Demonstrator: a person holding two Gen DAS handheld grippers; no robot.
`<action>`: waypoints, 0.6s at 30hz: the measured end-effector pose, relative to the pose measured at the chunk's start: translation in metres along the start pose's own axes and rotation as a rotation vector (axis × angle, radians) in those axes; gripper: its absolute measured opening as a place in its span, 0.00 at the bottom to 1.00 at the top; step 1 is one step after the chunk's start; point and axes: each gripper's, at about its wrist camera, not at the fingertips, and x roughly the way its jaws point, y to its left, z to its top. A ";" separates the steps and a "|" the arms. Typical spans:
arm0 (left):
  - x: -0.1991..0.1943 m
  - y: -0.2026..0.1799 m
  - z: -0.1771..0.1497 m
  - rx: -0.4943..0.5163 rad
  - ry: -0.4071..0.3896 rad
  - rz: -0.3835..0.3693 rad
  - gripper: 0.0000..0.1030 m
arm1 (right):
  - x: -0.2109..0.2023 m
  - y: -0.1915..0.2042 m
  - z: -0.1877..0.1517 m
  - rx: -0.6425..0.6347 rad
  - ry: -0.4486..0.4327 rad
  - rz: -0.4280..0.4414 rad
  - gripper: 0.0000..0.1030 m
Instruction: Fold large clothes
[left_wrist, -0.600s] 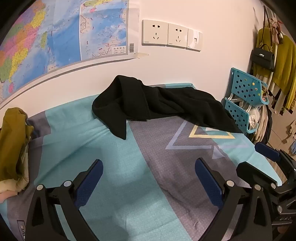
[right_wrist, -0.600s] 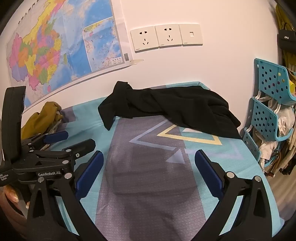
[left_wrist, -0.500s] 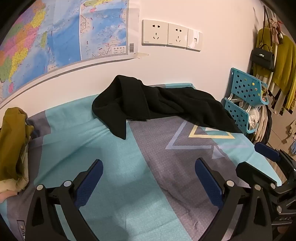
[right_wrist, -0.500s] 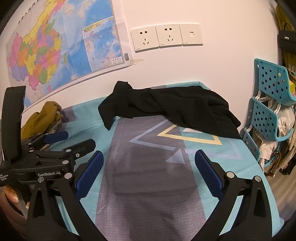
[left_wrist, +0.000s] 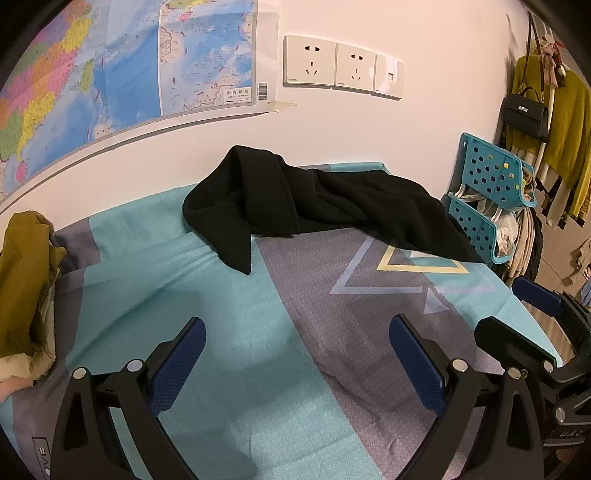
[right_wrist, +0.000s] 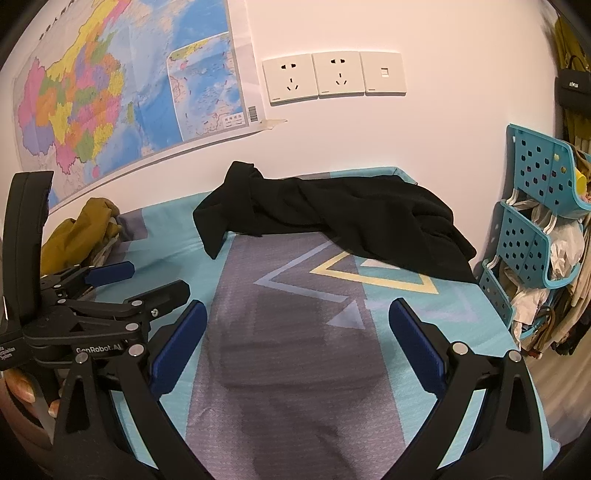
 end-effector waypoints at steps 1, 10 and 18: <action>0.001 0.001 0.000 0.002 0.000 0.003 0.93 | 0.000 -0.001 0.000 0.000 -0.001 -0.001 0.94; 0.003 0.000 0.000 0.014 -0.010 0.006 0.93 | 0.000 -0.001 0.000 -0.001 -0.003 -0.003 0.94; 0.003 -0.001 0.000 0.006 -0.001 -0.002 0.93 | 0.001 -0.002 -0.001 -0.002 -0.001 -0.004 0.94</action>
